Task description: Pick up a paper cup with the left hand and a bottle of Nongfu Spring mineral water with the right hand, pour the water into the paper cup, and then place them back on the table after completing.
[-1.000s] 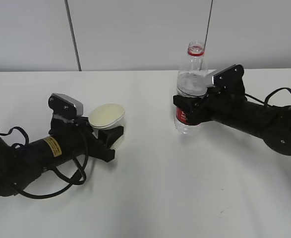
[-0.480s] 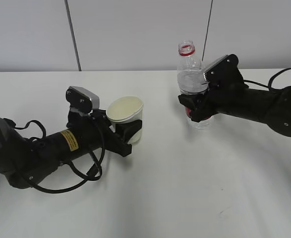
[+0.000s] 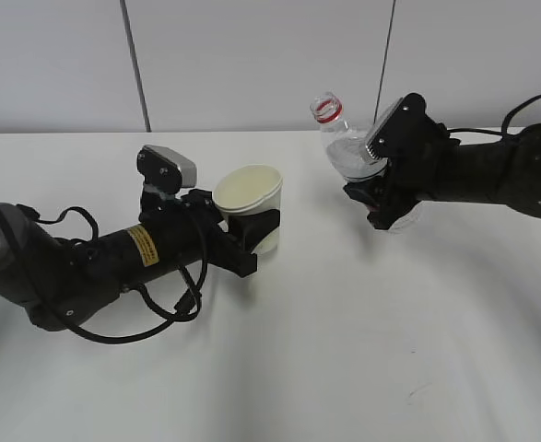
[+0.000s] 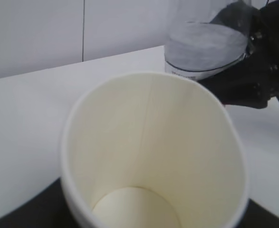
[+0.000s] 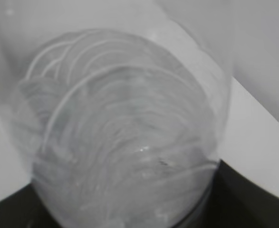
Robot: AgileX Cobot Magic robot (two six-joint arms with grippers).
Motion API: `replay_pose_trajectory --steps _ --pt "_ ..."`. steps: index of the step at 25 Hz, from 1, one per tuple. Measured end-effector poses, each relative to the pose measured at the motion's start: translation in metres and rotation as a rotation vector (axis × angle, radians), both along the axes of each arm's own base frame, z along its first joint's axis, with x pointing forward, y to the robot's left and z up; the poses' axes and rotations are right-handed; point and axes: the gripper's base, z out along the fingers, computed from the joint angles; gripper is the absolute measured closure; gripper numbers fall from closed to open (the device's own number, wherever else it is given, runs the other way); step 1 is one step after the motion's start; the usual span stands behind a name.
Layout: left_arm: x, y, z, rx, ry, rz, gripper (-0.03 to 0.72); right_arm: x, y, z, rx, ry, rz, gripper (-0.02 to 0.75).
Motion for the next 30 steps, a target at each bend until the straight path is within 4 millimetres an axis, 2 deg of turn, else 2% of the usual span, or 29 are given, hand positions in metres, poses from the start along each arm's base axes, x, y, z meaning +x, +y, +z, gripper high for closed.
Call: replay_pose_trajectory --steps 7,16,23,30 --pt "0.004 -0.006 0.003 0.01 0.012 -0.047 0.293 0.007 0.0 0.007 -0.12 -0.034 0.064 0.279" --pt "0.009 -0.013 0.008 0.001 0.009 -0.069 0.294 0.014 0.001 0.016 -0.166 -0.085 0.105 0.28" --pt "0.008 -0.03 0.011 0.027 0.001 -0.103 0.293 0.018 0.012 0.023 -0.263 -0.108 0.136 0.28" --pt "0.009 -0.031 0.012 0.024 -0.002 -0.097 0.294 0.02 0.011 0.024 -0.342 -0.118 0.148 0.28"
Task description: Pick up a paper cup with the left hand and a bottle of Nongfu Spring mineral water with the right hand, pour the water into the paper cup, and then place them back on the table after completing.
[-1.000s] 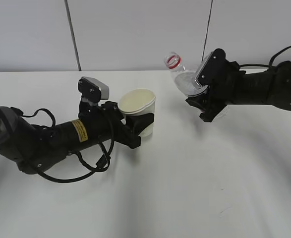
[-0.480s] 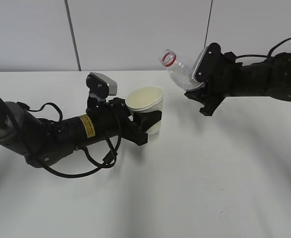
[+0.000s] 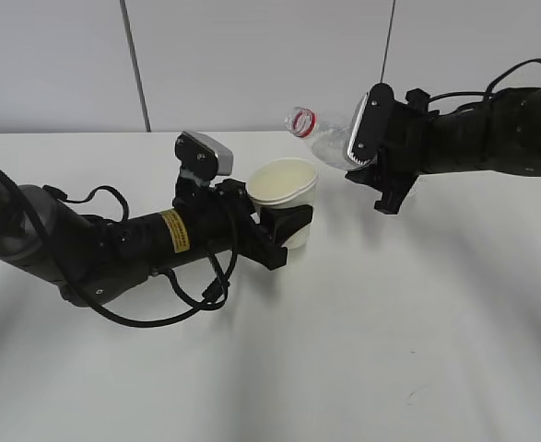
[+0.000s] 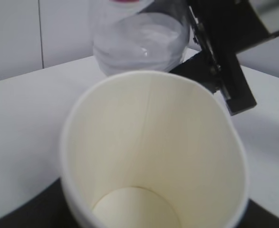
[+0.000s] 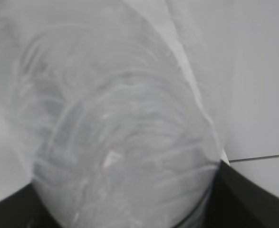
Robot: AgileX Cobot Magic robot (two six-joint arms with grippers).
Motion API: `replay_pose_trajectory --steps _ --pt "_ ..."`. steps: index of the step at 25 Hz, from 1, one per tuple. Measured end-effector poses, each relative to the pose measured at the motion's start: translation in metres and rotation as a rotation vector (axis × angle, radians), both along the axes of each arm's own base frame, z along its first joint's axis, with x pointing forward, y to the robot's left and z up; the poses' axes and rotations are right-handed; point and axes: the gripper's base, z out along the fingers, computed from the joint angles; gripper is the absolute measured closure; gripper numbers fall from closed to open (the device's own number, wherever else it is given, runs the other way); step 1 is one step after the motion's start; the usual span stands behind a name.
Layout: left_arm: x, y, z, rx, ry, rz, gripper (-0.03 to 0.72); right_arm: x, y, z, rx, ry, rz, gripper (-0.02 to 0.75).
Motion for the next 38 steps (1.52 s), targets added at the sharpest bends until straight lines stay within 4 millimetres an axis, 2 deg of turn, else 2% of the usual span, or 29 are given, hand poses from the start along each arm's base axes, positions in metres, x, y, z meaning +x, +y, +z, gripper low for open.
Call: replay_pose_trajectory --steps 9,18,38 --pt "0.001 0.001 0.0 -0.002 0.006 0.016 0.294 0.003 -0.003 0.003 -0.09 -0.034 0.024 0.28" --pt "0.002 0.001 0.0 -0.008 0.01 0.031 0.294 0.008 -0.004 0.018 -0.162 -0.084 0.028 0.28" --pt "0.003 0.002 -0.001 -0.001 0.019 0.042 0.295 0.012 -0.005 0.024 -0.279 -0.126 0.074 0.28"
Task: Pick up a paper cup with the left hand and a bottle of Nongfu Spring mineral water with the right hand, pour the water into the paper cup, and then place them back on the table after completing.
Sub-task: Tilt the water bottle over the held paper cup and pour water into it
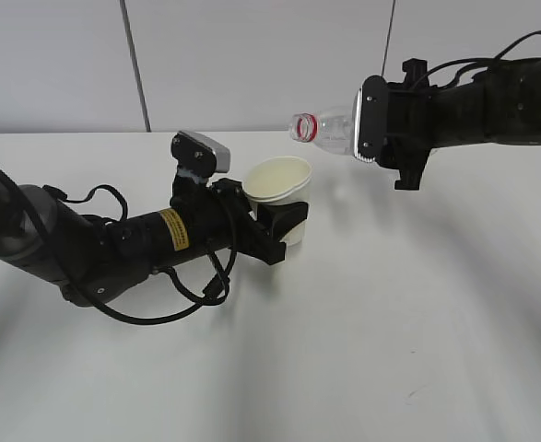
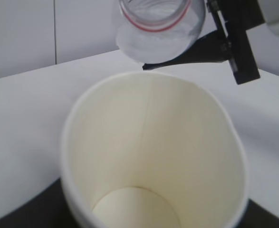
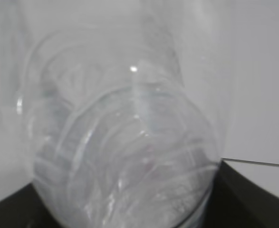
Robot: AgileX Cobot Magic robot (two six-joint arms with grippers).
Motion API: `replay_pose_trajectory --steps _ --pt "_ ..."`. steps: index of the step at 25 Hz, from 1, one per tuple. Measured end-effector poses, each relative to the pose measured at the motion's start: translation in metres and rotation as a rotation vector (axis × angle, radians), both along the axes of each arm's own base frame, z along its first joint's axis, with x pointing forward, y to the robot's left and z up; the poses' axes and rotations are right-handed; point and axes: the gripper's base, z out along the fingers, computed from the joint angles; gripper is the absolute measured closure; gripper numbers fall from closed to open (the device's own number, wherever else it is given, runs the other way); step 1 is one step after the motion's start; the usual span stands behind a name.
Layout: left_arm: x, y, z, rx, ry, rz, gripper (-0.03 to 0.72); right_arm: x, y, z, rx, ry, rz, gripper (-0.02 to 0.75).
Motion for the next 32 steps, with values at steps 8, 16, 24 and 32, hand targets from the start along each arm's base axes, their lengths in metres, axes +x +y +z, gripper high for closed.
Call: replay_pose_trajectory --steps 8,16,24,32 --pt "0.0 0.0 0.0 0.003 0.002 0.002 0.295 -0.001 -0.001 0.009 -0.026 -0.025 0.011 0.28" --pt "0.0 0.0 0.0 0.004 0.004 0.004 0.296 -0.003 0.0 0.016 -0.087 -0.05 0.026 0.281" --pt "0.0 0.0 0.0 0.004 0.004 0.005 0.296 -0.001 0.0 0.019 -0.126 -0.068 0.037 0.281" --pt "0.001 0.0 0.0 0.003 0.003 0.005 0.299 0.0 0.0 0.02 -0.172 -0.079 0.051 0.281"
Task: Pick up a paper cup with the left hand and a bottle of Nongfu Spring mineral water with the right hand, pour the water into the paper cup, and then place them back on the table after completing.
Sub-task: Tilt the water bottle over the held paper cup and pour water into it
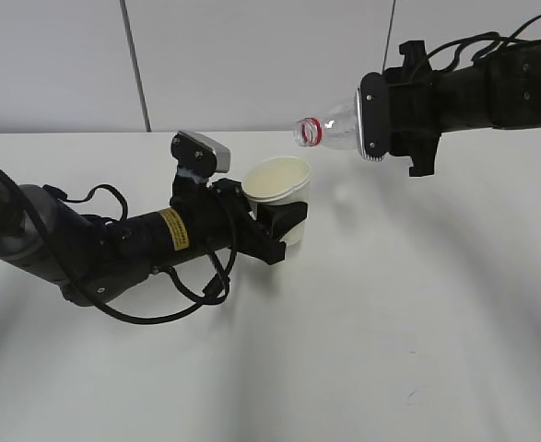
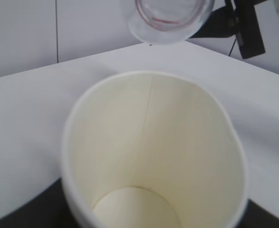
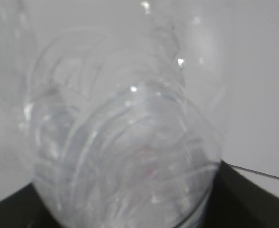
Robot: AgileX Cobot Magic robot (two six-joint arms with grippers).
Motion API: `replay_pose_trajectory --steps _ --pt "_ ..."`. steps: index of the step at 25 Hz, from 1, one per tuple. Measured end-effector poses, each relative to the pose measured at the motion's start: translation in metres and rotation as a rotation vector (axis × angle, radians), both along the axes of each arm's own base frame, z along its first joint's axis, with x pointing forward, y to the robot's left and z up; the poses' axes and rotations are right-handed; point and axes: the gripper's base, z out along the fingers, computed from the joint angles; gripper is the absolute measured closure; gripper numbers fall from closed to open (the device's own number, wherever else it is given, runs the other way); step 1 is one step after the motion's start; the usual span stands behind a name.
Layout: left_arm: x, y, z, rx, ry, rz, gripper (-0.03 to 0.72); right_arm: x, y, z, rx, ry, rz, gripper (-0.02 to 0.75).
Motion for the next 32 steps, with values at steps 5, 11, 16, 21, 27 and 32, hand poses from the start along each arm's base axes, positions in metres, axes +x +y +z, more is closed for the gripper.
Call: replay_pose_trajectory --steps 5,11,16,21,27,32 --pt "0.0 0.0 0.0 0.0 0.0 0.0 0.299 0.0001 -0.0007 -0.0001 -0.024 -0.004 0.006 0.281" --pt "0.0 0.0 0.0 0.0 0.0 0.0 0.299 0.0002 -0.0014 -0.0002 -0.045 -0.008 0.009 0.281" --pt "0.0 0.0 0.0 0.0 0.0 0.0 0.3 0.0002 -0.0014 -0.0003 -0.063 -0.012 0.021 0.281" --pt "0.0 0.0 0.0 0.0 0.0 0.0 0.3 0.0002 -0.0016 -0.0003 -0.075 -0.014 0.025 0.281" --pt "0.0 0.0 -0.0001 0.001 0.0 0.0 0.3 0.0002 -0.0018 -0.0004 -0.078 -0.015 0.025 0.282" --pt "0.0 0.0 -0.0001 0.001 0.0 0.0 0.3 0.0019 -0.0018 0.0028 -0.078 -0.025 0.022 0.282"
